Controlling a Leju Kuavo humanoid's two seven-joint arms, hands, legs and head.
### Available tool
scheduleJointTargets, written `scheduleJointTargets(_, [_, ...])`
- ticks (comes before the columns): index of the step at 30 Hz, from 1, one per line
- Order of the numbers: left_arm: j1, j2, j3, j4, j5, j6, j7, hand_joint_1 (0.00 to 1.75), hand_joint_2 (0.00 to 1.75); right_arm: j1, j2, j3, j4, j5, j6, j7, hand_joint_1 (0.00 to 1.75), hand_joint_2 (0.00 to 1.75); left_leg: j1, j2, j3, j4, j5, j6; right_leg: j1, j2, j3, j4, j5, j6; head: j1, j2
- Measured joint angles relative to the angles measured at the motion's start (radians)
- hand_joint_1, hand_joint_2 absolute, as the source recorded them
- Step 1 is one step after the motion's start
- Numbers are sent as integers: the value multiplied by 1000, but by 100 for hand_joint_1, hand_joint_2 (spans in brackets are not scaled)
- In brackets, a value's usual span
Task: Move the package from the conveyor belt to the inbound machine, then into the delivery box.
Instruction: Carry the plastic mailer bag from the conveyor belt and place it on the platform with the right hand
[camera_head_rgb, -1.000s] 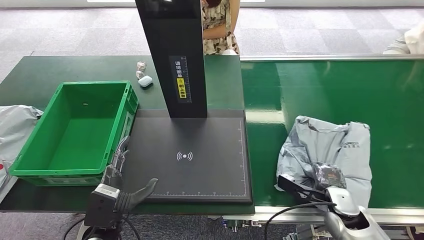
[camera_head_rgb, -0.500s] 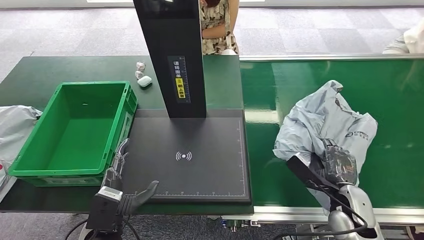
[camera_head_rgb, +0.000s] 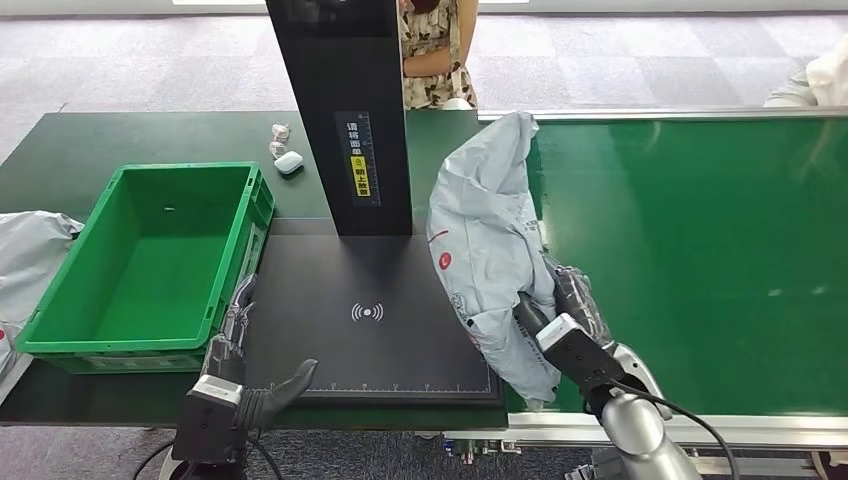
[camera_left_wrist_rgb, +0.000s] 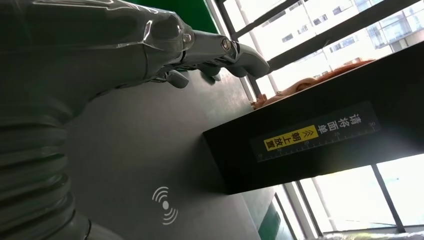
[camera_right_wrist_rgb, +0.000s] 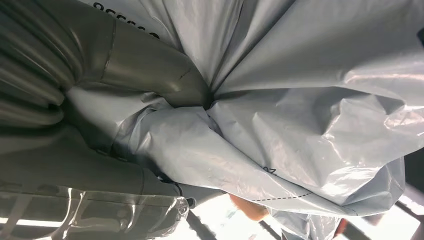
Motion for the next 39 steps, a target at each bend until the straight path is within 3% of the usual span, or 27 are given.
scheduleJointTargets(4, [-5, 0, -3, 0, 4, 3, -5, 0, 175, -84, 43, 69, 45, -105, -15, -34, 175, 175, 0, 1, 0, 0, 0, 0, 0, 1, 0, 0, 0, 0, 0, 0])
scheduleJointTargets(9, [-15, -4, -6, 0, 27, 19, -21, 0, 175, -214, 93, 128, 140, -184, -10, 38, 175, 175, 0, 1, 0, 0, 1, 0, 0, 1, 0, 0, 1, -1, 0, 0])
scheduleJointTargets(15, [-17, -29, 7, -10, 132, 127, -106, 0, 175, -326, 144, 179, 292, -205, 7, 106, 175, 175, 0, 0, 0, 0, 2, 0, 0, 0, 0, 0, 1, -1, 0, 0])
scheduleJointTargets(24, [-13, -49, 30, -53, 215, 252, -180, 0, 175, -400, 204, 265, 535, -288, 192, 160, 175, 175, 1, 0, 0, 0, 2, 0, 1, 0, 0, 0, 1, -1, 0, 0])
scheduleJointTargets(25, [-13, -49, 30, -55, 217, 257, -180, 0, 175, -404, 209, 274, 557, -302, 222, 165, 170, 175, 1, 0, 0, 0, 2, 0, 1, 0, 0, 0, 1, -1, 0, 0])
scheduleJointTargets(27, [-13, -48, 30, -57, 219, 263, -180, 0, 175, -411, 218, 290, 594, -324, 277, 175, 102, 175, 1, 0, 0, 0, 2, 0, 1, 0, 0, 0, 1, -1, 0, 0])
scheduleJointTargets(29, [-13, -48, 30, -57, 220, 267, -180, 0, 175, -419, 224, 306, 622, -336, 319, 185, 19, 175, 1, 0, 0, 0, 2, 0, 1, 0, 0, 0, 1, -1, 0, 0])
scheduleJointTargets(31, [-13, -48, 30, -57, 221, 269, -180, 0, 175, -428, 230, 323, 644, -343, 347, 197, 0, 175, 1, 0, 0, 0, 2, 0, 1, 0, 0, 0, 1, -1, 0, 0])
scheduleJointTargets(35, [-12, -47, 30, -59, 220, 276, -177, 0, 175, -439, 240, 342, 669, -364, 355, 216, 0, 175, 1, 0, 0, 0, 2, 0, 1, 0, 0, 0, 1, -1, 0, 0])
scheduleJointTargets(39, [-5, -46, 29, -67, 215, 290, -173, 0, 175, -441, 241, 343, 672, -391, 287, 205, 0, 175, 1, 0, 0, 0, 2, 0, 1, 0, -1, 0, 1, -1, 0, 0])
